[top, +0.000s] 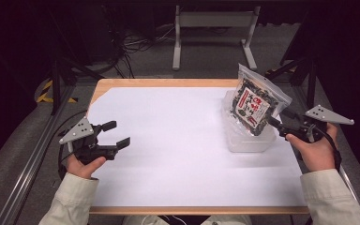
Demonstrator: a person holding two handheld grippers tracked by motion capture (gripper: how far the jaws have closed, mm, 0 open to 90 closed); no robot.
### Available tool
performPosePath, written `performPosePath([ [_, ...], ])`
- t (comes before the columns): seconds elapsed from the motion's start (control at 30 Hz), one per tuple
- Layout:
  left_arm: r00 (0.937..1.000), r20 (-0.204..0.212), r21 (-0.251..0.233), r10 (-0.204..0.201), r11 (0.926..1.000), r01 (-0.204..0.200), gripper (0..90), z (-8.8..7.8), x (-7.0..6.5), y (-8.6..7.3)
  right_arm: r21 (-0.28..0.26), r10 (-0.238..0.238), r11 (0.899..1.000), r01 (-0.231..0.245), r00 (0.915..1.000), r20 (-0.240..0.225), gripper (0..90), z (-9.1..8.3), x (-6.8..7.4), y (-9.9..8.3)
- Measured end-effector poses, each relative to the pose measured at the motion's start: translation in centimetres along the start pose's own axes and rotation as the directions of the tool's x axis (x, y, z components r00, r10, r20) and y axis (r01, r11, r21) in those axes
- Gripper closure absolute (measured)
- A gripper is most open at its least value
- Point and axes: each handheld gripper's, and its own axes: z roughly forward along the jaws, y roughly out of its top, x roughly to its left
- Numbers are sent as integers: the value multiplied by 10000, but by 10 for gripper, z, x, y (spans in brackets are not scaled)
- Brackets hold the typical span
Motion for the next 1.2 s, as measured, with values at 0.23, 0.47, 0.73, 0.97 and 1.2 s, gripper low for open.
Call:
performPosePath([
  [0.23, 10000, -86, 73, 44, 10000, -44, 177, 0, -6, -16, -610, 8, 9981, -47, 9979, -642, 278, -21, 23, -10],
  [0.47, 9999, 61, 128, 96, 9999, -97, 174, -1, -9, -28, -623, -456, 9974, 348, 9824, -1814, 250, -19, 45, -20],
  [0.73, 9997, 140, 28, 182, 9998, -183, 164, -6, -13, -39, -1102, -627, 9933, 346, 9627, -2630, 238, -14, 62, -28],
  [0.97, 9992, 127, 28, 381, 9993, -381, 162, -4, -15, -46, -1244, -933, 9907, 552, 9410, -3253, 241, -7, 78, -42],
  [1.2, 9992, 97, 1, 381, 9993, -381, 161, 0, -16, -51, -1165, -935, 9916, 570, 9368, -3372, 241, 4, 86, -64],
])
